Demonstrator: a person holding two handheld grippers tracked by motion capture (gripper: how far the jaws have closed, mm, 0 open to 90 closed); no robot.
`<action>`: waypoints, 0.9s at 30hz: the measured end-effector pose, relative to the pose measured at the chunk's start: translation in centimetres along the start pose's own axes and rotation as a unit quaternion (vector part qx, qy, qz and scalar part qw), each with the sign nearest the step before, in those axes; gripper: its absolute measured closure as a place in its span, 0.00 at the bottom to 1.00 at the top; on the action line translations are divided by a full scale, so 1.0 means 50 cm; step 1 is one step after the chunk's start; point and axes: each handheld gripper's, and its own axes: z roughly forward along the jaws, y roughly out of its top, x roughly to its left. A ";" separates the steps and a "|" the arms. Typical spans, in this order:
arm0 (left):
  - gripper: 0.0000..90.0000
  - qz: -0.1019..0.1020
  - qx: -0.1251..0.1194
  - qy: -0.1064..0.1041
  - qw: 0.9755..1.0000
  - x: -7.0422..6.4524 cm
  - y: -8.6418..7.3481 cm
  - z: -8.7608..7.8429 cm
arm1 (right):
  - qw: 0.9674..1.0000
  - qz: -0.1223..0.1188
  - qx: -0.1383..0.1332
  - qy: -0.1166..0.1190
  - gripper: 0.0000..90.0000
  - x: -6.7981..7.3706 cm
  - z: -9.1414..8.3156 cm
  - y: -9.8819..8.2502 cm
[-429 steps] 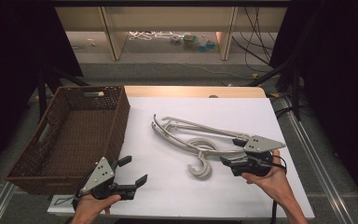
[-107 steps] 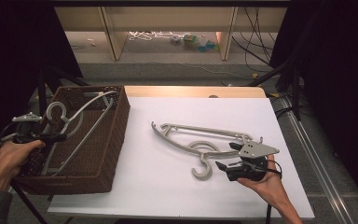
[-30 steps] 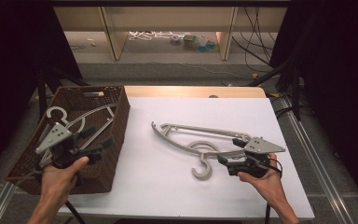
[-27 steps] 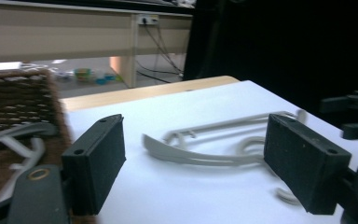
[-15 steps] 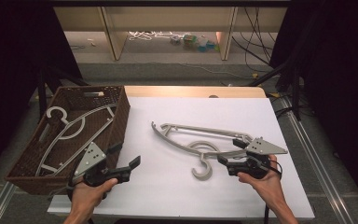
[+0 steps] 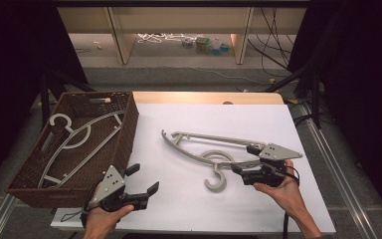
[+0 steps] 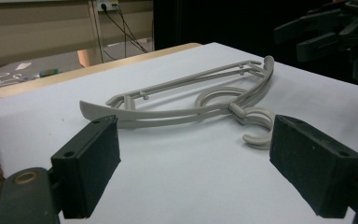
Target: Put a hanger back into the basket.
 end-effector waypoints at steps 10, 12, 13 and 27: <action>0.18 0.001 0.005 0.012 1.000 0.009 -0.008 -0.003 | 0.990 -0.080 0.115 0.016 0.29 -0.063 0.062 0.009; 0.18 -0.003 0.007 0.015 1.000 0.013 -0.008 -0.007 | 0.986 -0.086 0.139 0.026 0.31 -0.071 0.075 0.008; 0.18 -0.006 0.007 0.015 1.000 0.014 -0.009 -0.007 | 0.983 -0.093 0.156 0.027 0.34 -0.075 0.081 0.008; 0.18 0.004 0.018 0.012 1.000 0.011 -0.011 -0.006 | 0.953 -0.143 0.257 0.070 0.57 -0.095 0.145 -0.020</action>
